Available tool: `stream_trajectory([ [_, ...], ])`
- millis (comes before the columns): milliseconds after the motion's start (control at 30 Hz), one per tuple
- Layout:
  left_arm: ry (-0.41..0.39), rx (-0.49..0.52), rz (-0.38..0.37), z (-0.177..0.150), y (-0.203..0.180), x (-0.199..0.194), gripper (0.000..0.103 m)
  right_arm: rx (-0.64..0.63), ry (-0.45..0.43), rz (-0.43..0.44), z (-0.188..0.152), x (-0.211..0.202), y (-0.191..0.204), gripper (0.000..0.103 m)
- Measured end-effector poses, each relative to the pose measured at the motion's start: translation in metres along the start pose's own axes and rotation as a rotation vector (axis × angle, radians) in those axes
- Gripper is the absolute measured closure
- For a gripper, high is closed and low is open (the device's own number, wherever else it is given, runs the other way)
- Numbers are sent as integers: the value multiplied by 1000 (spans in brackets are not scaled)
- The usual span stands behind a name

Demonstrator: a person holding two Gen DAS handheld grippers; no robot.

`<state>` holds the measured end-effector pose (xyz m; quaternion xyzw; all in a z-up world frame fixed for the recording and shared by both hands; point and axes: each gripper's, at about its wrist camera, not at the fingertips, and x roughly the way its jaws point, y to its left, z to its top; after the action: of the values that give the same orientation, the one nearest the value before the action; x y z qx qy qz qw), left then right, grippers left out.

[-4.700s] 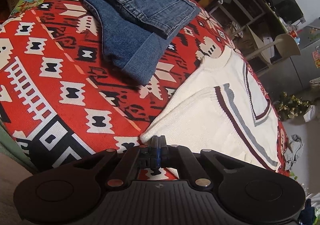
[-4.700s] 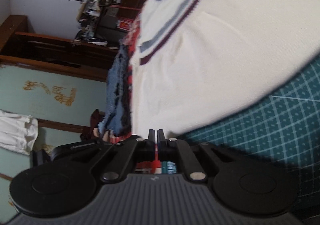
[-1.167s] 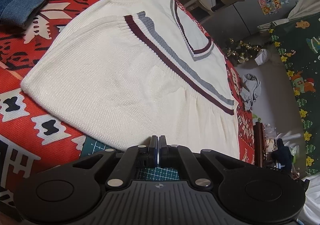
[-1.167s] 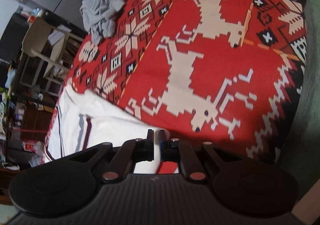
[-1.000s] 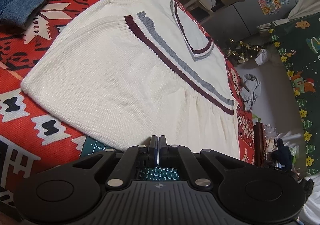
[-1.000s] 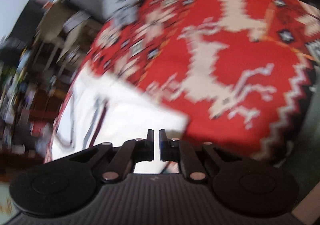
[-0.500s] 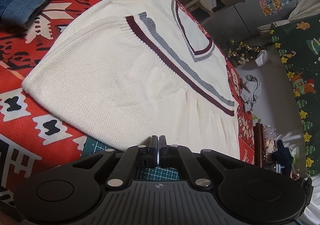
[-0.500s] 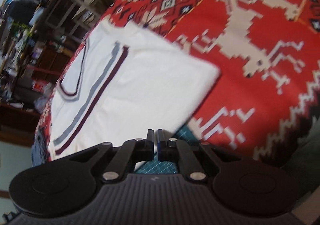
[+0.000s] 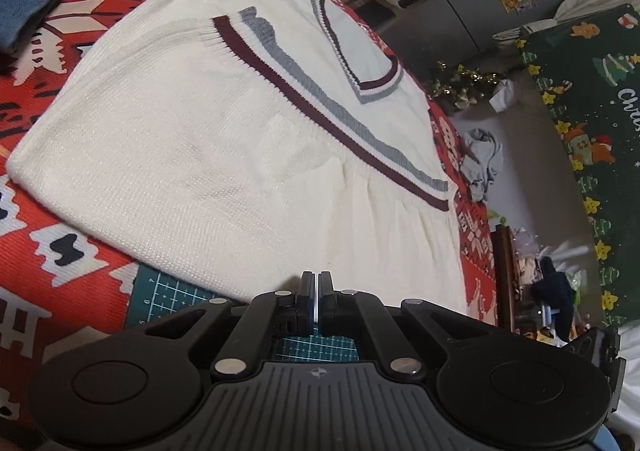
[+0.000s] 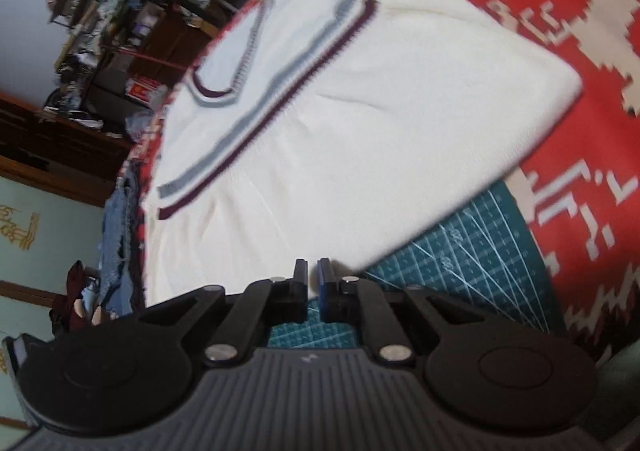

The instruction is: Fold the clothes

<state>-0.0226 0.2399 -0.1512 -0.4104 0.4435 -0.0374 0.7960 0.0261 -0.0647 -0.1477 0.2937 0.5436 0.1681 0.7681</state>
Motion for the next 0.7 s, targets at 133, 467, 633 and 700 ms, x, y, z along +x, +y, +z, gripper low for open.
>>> stream_trajectory([
  [133, -12, -37, 11, 2, 6, -2, 103, 46, -57, -36, 6, -7, -7, 101],
  [467, 25, 26, -137, -11, -15, 10, 103, 9, 2, 75, 0, 9, 6, 96],
  [633, 68, 50, -86, -15, -18, 26, 103, 7, 56, 99, -4, 24, 10, 101],
  [700, 70, 37, -81, -14, -15, 26, 103, 13, 60, 94, -5, 27, 10, 103],
])
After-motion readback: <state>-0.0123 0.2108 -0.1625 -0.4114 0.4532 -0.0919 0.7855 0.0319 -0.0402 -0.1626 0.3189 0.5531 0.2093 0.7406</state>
